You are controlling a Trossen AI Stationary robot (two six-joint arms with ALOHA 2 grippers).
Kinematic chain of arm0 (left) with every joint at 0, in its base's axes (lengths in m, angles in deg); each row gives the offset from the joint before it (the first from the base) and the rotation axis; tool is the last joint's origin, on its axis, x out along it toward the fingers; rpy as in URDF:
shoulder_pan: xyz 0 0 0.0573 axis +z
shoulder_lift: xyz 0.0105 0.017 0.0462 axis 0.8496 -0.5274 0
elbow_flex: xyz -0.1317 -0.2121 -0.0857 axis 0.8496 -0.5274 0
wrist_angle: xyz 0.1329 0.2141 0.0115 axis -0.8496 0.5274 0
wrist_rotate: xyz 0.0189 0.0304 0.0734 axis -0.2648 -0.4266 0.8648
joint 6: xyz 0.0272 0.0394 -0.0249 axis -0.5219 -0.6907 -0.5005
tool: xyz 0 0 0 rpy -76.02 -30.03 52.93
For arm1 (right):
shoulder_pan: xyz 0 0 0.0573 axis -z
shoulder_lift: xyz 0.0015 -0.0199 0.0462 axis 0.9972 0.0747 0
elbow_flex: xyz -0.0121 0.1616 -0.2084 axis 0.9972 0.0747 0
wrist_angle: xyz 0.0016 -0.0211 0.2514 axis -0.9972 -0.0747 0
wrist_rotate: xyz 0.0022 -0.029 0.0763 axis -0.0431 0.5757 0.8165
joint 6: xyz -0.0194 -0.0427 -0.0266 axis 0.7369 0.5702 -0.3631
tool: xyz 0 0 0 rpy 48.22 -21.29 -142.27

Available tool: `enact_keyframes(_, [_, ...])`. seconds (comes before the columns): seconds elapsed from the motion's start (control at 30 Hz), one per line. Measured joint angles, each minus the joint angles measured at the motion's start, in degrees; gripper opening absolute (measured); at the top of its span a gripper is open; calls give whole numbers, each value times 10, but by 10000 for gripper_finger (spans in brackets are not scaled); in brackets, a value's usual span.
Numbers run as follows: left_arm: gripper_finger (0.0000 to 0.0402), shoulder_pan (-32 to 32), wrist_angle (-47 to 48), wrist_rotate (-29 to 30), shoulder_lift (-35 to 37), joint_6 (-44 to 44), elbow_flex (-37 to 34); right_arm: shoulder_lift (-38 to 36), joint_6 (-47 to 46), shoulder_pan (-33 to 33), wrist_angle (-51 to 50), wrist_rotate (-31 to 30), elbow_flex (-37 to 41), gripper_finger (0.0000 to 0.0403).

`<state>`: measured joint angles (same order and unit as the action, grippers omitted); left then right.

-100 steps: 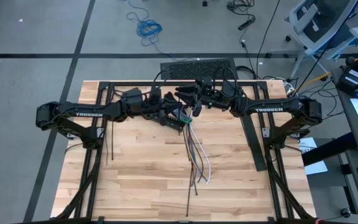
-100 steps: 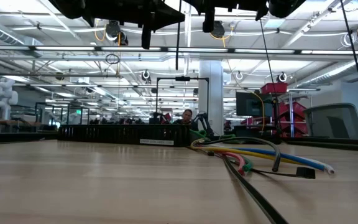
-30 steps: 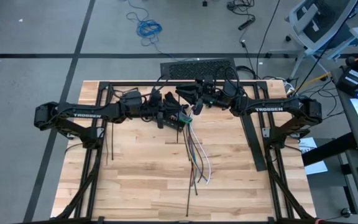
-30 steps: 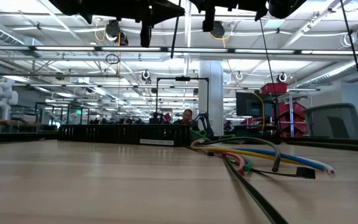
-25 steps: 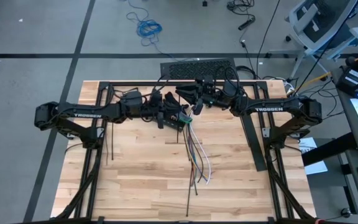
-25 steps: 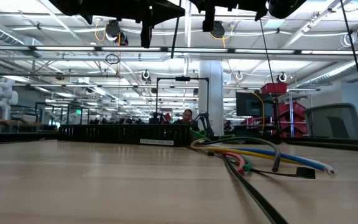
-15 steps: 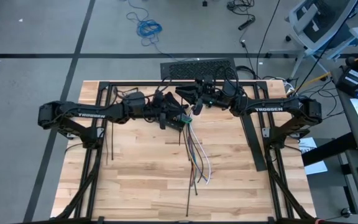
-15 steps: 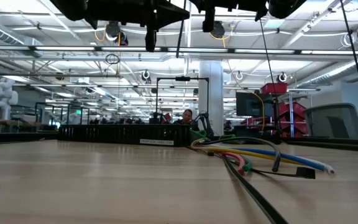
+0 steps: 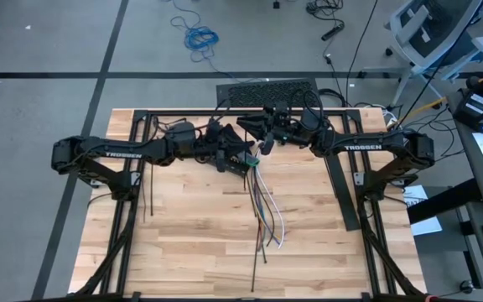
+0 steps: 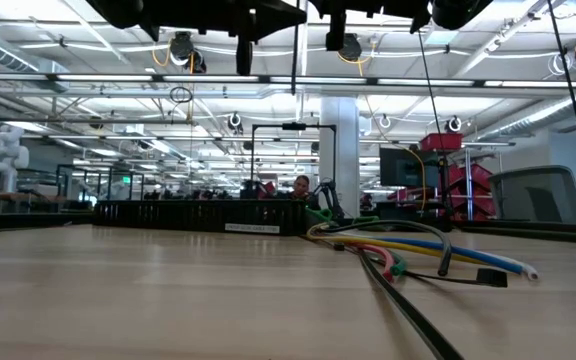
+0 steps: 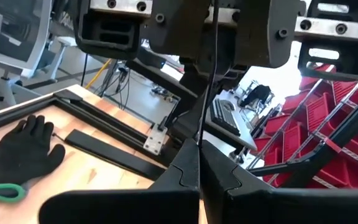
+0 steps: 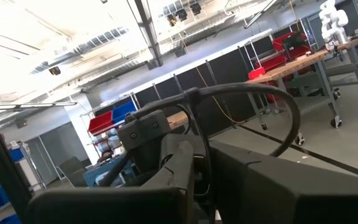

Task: Ziptie cables
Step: Insert the black zip tie into the lock head

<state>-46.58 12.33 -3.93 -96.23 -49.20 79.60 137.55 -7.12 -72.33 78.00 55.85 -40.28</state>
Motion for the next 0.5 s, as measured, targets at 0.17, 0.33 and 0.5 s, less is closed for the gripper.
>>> enact_keyframes(0.17, [0,0,4,5,0,-3,0,0,0,0,0,0,0,34])
enact_keyframes(0.33, [0,0,10,25,0,-3,0,0,0,0,0,0,0,34])
enact_keyframes(0.5, [0,0,10,44,0,-4,0,0,0,0,0,0,0,34])
